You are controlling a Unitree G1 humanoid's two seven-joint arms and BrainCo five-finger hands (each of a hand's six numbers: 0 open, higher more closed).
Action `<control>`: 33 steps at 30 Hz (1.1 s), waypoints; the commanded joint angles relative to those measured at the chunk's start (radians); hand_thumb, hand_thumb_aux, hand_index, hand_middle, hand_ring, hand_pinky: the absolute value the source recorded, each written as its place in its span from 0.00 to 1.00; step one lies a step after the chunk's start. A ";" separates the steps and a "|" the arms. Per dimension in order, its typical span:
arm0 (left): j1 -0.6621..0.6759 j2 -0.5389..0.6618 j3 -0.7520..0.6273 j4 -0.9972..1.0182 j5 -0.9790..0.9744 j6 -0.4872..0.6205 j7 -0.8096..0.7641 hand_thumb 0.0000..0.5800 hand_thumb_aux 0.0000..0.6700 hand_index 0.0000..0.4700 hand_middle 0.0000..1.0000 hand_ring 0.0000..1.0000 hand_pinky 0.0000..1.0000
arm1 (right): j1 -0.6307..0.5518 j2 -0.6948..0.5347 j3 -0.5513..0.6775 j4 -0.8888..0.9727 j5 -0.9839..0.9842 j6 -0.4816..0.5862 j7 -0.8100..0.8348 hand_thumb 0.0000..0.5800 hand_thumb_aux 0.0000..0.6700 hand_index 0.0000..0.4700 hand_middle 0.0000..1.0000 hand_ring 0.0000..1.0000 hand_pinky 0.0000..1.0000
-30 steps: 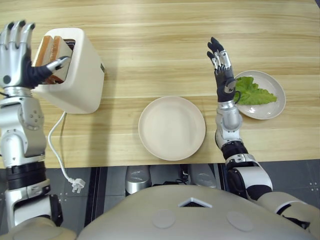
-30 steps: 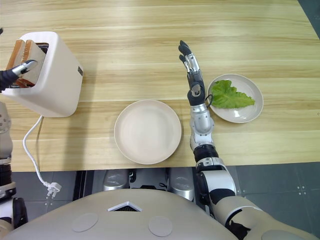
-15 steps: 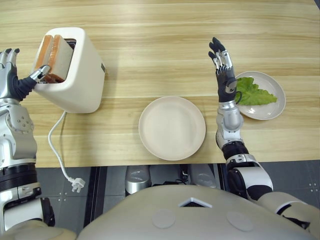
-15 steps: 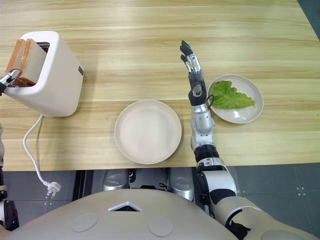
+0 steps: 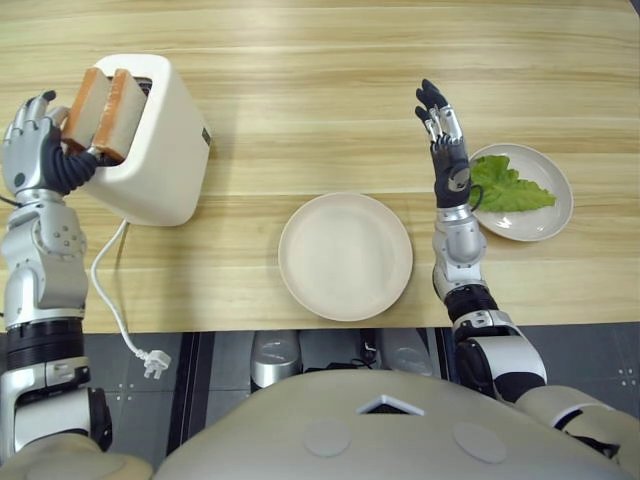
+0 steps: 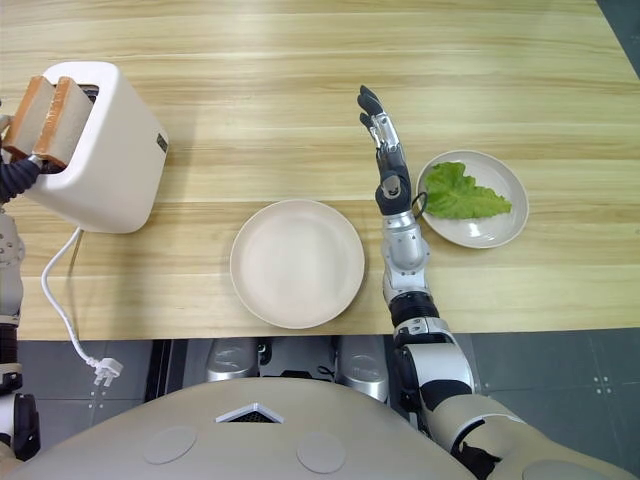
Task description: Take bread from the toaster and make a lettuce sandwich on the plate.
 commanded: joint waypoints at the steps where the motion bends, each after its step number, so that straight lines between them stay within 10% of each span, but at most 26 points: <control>1: -0.006 -0.018 -0.026 -0.042 -0.028 -0.021 -0.002 0.96 0.80 0.79 0.00 0.00 0.00 | -0.005 0.000 0.003 0.006 -0.011 -0.006 -0.008 0.00 0.00 0.00 0.00 0.00 0.00; 4: -0.010 -0.020 0.024 -0.099 -0.030 -0.021 0.045 1.00 1.00 0.97 0.00 0.00 0.00 | -0.007 -0.001 0.003 0.009 -0.020 -0.007 -0.017 0.00 0.00 0.00 0.00 0.00 0.00; 5: -0.013 -0.020 0.056 -0.134 -0.027 -0.019 0.079 1.00 1.00 0.98 1.00 1.00 1.00 | -0.008 -0.001 0.002 0.009 -0.023 -0.008 -0.020 0.00 0.00 0.00 0.00 0.00 0.00; 14: -0.053 -0.043 0.194 -0.477 -0.025 -0.059 0.206 1.00 1.00 0.98 1.00 1.00 1.00 | -0.030 -0.057 -0.050 -0.044 -0.131 -0.020 -0.123 0.00 0.00 0.00 0.00 0.00 0.00; 21: -0.046 -0.157 -0.083 -0.645 -0.415 -0.041 -0.171 1.00 1.00 0.98 1.00 1.00 1.00 | -0.031 -0.302 -0.133 -0.098 -0.569 0.074 -0.473 0.00 0.00 0.00 0.00 0.00 0.00; 33: 0.080 -0.347 -0.509 -0.291 -0.505 -0.020 -0.464 1.00 1.00 0.98 1.00 1.00 1.00 | -0.121 -0.728 0.294 0.333 -1.146 0.523 -1.144 0.00 0.00 0.00 0.00 0.00 0.00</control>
